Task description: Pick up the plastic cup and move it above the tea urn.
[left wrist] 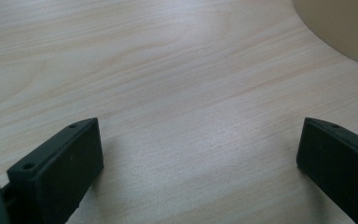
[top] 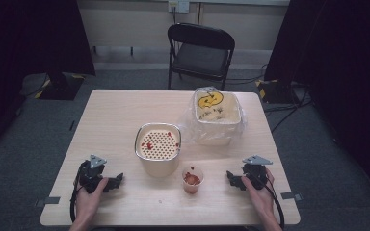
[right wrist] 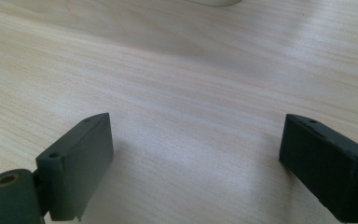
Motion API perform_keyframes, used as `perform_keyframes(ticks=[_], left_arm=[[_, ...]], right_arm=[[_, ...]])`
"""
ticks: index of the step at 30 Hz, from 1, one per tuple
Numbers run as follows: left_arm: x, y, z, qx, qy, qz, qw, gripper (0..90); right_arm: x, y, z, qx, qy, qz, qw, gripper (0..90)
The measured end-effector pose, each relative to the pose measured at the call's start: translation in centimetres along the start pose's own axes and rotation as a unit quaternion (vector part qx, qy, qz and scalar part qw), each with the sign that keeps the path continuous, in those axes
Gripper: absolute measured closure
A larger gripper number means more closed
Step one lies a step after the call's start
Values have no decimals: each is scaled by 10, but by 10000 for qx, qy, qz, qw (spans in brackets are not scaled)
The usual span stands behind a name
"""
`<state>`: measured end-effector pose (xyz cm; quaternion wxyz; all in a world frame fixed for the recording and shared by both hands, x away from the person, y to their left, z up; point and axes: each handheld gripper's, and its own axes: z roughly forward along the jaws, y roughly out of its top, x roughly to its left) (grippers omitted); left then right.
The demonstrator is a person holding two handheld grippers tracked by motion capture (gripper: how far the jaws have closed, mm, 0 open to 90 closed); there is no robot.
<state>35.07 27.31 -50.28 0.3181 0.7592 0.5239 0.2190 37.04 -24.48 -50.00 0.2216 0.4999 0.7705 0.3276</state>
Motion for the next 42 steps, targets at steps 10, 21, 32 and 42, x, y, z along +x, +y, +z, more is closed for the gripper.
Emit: perform_keyframes(ticks=[10, 21, 32, 42], left_arm=[[0, 0, 0, -4, -14, -7, 10000, 0], [0, 0, 0, -4, -13, -9, 10000, 0], [0, 0, 0, -5, -14, -9, 10000, 0], [0, 0, 0, -4, -14, -7, 10000, 0]], right_arm=[[3, 2, -5, 34, 136, -75, 9999, 185], [27, 5, -29, -233, 983, -161, 9948, 214], [73, 10, -34, -260, 1995, -664, 9773, 237], [96, 18, -28, -332, 2303, -841, 9689, 225]])
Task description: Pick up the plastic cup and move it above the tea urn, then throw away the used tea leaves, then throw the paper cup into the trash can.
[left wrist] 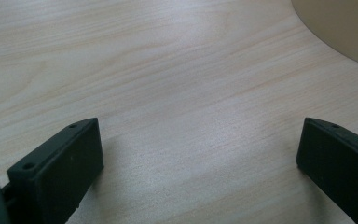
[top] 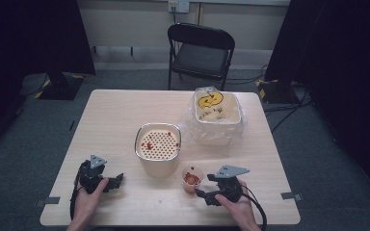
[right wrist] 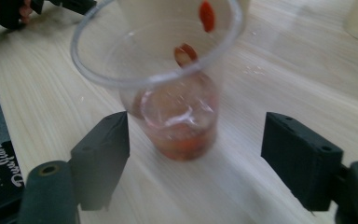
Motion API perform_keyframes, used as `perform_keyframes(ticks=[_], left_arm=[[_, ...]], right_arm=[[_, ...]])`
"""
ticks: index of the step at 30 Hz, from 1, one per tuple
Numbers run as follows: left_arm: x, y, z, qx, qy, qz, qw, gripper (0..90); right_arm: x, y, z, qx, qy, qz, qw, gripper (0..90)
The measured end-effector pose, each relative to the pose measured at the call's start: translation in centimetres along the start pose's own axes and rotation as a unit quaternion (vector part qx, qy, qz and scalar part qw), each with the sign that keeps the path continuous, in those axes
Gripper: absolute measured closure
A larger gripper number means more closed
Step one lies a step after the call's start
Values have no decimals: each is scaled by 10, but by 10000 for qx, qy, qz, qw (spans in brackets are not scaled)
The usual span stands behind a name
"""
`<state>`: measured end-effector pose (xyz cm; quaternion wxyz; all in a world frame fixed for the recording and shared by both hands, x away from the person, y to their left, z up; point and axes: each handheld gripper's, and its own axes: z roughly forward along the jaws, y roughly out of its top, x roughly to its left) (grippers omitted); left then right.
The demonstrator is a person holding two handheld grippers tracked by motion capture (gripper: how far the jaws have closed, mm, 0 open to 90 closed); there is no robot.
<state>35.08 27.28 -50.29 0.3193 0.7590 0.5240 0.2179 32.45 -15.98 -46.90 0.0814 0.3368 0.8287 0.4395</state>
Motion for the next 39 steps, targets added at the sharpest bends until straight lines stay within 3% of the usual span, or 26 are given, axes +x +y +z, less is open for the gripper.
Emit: perform_keyframes(ticks=[7, 15, 18, 29, 39], left_arm=[[0, 0, 0, -3, 10, -7, 10000, 0], [-1, 0, 0, -8, 36, -24, 10000, 0], [-1, 0, 0, -8, 37, -24, 10000, 0], [-1, 0, 0, -3, 46, -21, 10000, 0], [-1, 0, 0, -15, 41, -41, 10000, 0]], right_arm=[[9, 9, 20, -1, 92, -211, 9997, 247], [11, 14, 33, -101, 197, -290, 9993, 261], [12, 16, 39, -80, 177, -251, 9995, 312], [9, 14, 39, -202, 149, -359, 9990, 369], [4, 21, 27, -343, 105, -220, 9991, 407]])
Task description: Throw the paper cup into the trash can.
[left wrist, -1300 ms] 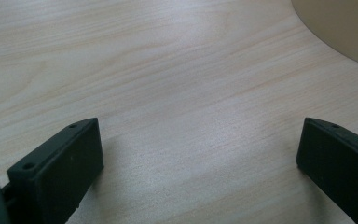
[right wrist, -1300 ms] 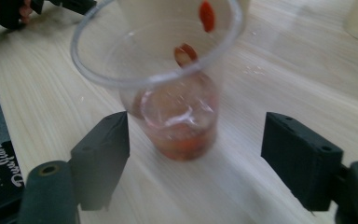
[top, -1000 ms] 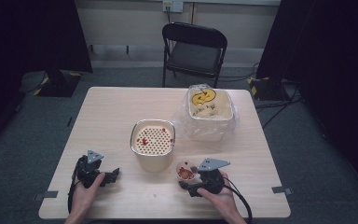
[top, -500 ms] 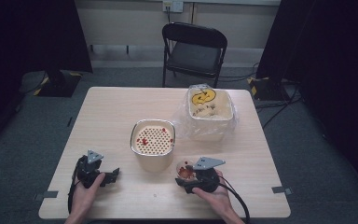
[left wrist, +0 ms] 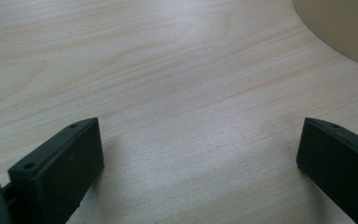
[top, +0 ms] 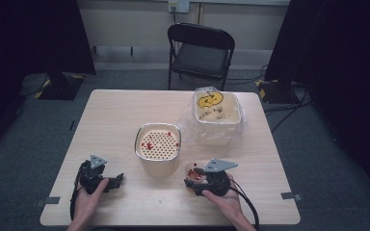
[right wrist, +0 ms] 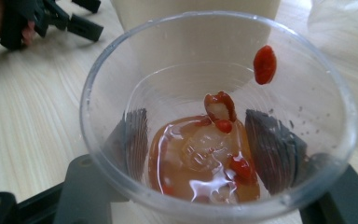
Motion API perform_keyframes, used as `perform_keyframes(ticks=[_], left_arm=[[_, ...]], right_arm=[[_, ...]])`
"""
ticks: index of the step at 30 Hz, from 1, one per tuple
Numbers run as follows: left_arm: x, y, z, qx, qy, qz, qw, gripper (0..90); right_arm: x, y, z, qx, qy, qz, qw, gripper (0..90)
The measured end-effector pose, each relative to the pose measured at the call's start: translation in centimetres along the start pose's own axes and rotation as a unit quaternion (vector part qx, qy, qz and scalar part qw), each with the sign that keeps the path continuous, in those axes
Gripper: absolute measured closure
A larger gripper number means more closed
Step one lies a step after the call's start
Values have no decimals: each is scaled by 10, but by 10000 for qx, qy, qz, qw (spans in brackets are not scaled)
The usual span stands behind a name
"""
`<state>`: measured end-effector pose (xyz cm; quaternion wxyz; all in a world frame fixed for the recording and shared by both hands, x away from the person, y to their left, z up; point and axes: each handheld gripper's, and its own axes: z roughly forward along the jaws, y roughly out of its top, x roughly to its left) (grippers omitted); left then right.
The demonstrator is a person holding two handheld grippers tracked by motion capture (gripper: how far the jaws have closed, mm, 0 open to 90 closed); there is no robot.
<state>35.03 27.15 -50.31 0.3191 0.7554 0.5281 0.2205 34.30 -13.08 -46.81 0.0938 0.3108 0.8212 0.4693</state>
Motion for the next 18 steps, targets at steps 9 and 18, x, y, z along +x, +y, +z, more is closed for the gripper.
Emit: perform_keyframes(ticks=[9, 18], left_arm=[[0, 0, 0, 1, -3, -3, 10000, 0], [0, 0, 0, 1, 6, -10, 10000, 0]], right_arm=[[-3, 12, -11, 9, -83, 62, 9999, 406], [-4, 38, -27, -160, -162, -27, 9997, 405]])
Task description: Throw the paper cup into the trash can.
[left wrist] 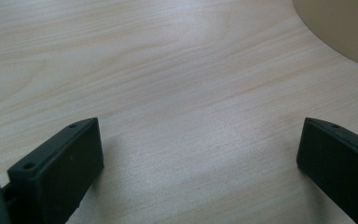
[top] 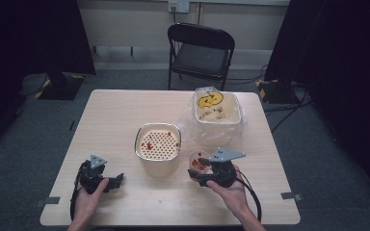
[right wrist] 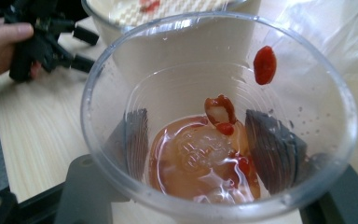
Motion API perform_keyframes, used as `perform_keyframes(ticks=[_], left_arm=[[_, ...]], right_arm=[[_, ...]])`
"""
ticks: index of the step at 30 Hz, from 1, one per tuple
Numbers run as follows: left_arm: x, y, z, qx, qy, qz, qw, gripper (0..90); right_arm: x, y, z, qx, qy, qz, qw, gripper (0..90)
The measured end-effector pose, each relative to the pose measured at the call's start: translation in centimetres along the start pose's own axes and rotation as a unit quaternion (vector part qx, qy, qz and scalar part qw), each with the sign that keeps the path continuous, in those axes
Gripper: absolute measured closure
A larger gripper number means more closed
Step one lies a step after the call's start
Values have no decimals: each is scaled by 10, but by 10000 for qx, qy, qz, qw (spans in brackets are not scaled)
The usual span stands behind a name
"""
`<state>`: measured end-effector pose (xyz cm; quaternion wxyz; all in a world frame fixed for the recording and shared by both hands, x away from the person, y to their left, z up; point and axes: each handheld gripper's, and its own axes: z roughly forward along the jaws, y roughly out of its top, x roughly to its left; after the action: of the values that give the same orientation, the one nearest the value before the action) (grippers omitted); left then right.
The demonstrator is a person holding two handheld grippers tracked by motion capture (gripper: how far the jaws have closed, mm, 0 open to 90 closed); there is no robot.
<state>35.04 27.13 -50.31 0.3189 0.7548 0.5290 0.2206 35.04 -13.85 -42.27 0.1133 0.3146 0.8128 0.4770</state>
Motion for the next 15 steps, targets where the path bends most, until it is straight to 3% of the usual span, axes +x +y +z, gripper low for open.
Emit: perform_keyframes(ticks=[7, 15], left_arm=[[0, 0, 0, 5, 2, -1, 10000, 0], [0, 0, 0, -1, 0, -1, 10000, 0]], right_arm=[[-1, 26, -12, -194, -148, -120, 9996, 407], [-2, 63, -14, -155, -527, -635, 9965, 404]])
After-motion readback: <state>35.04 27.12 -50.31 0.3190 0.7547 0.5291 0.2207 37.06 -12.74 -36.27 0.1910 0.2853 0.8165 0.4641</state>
